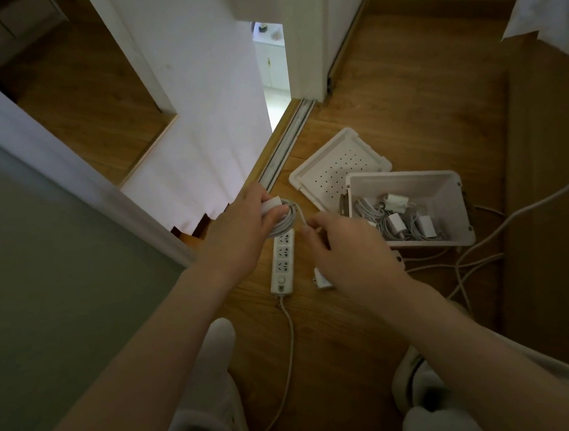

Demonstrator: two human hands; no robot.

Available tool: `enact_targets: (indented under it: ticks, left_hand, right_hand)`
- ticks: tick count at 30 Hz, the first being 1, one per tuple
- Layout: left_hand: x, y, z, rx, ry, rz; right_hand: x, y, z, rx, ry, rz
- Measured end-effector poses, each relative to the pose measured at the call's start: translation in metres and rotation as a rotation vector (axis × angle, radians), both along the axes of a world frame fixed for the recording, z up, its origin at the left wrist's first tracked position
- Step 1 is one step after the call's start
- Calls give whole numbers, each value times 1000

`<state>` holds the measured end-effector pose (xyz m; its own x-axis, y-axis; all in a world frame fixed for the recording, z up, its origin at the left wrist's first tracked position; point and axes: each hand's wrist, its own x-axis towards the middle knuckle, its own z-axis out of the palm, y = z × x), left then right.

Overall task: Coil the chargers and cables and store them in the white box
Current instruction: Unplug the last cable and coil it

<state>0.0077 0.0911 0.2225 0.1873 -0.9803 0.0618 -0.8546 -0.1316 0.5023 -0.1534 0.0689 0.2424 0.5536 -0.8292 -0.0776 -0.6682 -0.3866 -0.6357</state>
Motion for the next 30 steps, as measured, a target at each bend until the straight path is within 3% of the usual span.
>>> enact_targets:
  ticks: [5, 10, 14, 16, 19, 22, 25, 28, 30]
  left_hand:
    - [-4, -5, -5, -5, -17, 121]
    - [-5, -10, -1, -10, 304, 283]
    - [-12, -13, 9, -14, 484, 353]
    - [-16, -14, 14, -22, 606, 377]
    - [-24, -16, 21, 12, 867, 446]
    - [-28, -17, 29, 19, 1290, 503]
    - [-27, -13, 33, 58, 1581, 493]
    - [-24, -9, 33, 100, 1764, 423]
    - [-19, -7, 32, 112, 1720, 391]
  right_hand:
    - [9, 12, -4, 53, -19, 34]
    - [8, 17, 3, 220, -184, 72]
    - [13, 22, 6, 496, -482, 24]
    - [14, 24, 5, 516, -545, -8]
    - [14, 22, -4, 448, -474, -13]
    - [15, 24, -12, 470, -376, 49]
    - [17, 24, -18, 500, -323, 92]
    - [16, 18, -21, 496, -264, 115]
    - [13, 14, -23, 466, -218, 127]
